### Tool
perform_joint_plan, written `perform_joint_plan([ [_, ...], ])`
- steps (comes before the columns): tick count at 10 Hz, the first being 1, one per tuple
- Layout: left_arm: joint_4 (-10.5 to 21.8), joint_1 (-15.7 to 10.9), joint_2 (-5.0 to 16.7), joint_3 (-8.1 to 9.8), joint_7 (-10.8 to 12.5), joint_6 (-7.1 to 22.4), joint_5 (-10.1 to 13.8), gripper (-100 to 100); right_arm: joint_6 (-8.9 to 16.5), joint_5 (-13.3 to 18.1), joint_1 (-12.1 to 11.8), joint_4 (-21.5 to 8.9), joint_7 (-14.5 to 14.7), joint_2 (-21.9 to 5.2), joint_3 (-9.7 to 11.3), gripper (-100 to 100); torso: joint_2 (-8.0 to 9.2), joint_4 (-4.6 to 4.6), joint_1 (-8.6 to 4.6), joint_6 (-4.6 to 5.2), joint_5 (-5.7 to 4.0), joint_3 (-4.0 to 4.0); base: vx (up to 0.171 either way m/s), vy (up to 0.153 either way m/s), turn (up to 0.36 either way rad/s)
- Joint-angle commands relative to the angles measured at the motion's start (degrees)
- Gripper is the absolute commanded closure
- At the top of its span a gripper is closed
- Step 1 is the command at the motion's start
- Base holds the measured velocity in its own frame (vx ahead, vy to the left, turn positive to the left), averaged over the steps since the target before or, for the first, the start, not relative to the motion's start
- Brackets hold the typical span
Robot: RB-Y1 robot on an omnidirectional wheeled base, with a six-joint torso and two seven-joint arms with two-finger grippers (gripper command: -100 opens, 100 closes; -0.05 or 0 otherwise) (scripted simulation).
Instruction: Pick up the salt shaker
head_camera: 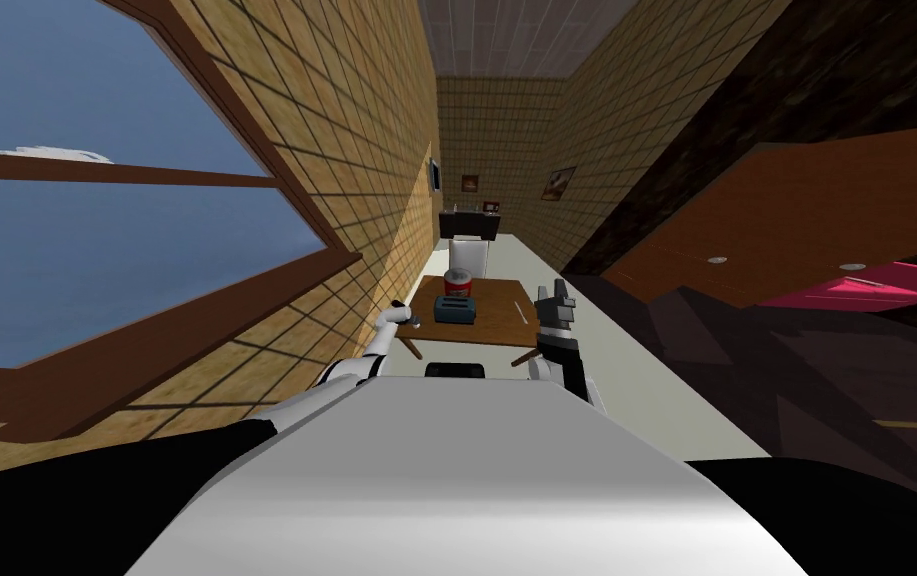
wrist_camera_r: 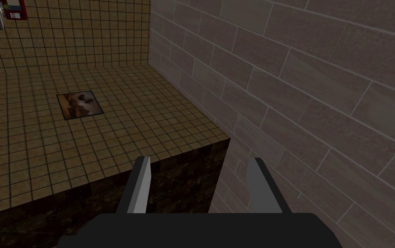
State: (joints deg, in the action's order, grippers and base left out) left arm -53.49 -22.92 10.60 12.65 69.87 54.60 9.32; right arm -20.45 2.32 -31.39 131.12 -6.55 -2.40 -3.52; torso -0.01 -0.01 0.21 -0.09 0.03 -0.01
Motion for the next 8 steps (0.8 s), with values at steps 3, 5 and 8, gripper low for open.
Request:
perform_joint_plan([
  [3,-5.15,1.28,-2.80,-2.39,2.71,2.79,-2.52,100,0.00,0.00,0.00,0.00,0.00,0.00,0.00,0,0.01,0.01,-0.03,0.01,0.00,0.01,0.016,0.049,0.075],
  [5,-9.09,2.29,-5.00,-4.25,4.76,4.89,-4.51,100,0.00,0.00,0.00,0.00,0.00,0.00,0.00,0,0.02,0.03,-0.04,-0.01,-0.02,0.02,0.020,0.056,0.112],
  [8,-8.25,1.84,-4.68,-4.04,4.58,4.61,-4.26,0,0.00,0.00,0.01,0.00,0.00,0.00,0.01,0,0.04,0.02,-0.11,0.00,-0.02,0.03,0.007,0.019,0.009],
])
